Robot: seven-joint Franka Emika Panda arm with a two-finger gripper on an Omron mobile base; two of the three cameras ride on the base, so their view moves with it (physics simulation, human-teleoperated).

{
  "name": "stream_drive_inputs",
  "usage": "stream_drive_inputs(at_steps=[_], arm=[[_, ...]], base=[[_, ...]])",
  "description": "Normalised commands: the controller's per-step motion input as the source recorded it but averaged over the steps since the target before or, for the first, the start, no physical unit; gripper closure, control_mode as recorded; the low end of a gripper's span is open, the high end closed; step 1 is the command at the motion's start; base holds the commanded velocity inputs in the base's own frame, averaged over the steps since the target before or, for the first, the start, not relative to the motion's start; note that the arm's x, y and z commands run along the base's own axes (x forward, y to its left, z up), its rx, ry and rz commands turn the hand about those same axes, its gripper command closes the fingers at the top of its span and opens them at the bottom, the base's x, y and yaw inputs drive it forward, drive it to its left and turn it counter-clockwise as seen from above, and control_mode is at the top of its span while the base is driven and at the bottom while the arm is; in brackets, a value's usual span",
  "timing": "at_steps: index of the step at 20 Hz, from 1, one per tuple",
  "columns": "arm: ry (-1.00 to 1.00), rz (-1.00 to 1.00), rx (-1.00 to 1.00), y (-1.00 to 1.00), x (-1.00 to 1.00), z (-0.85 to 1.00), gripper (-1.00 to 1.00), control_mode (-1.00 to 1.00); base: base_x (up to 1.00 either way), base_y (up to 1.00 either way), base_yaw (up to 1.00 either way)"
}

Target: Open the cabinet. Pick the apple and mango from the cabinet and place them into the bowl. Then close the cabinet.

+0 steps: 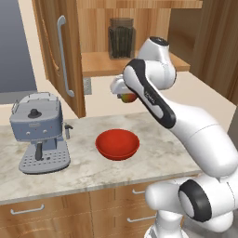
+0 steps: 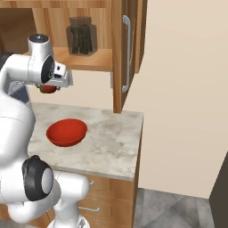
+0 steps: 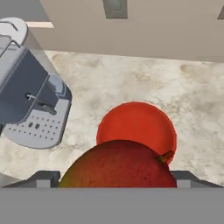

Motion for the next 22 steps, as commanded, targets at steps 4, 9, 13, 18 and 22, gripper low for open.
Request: stream_drive_inputs(at_steps=[4, 9, 13, 18, 22], arm=[[0.12, 0.0, -0.05, 0.03, 0.0, -0.45, 1.0, -1.0], [0.0, 0.0, -0.02, 0.0, 0.0, -0.44, 1.0, -1.0], [0.0, 0.0, 0.0, 0.0, 0.0, -0.44, 1.0, -1.0], [0.0, 0.0, -0.01, 0.0, 0.0, -0.47, 1.0, -1.0], [0.0, 0.0, 0.0, 0.0, 0.0, -0.47, 1.0, -1.0]], base=[[0.0, 0.0, 0.0], [0.0, 0.0, 0.0], [0.0, 0.0, 0.0], [0.0, 0.0, 0.0], [0.0, 0.0, 0.0]])
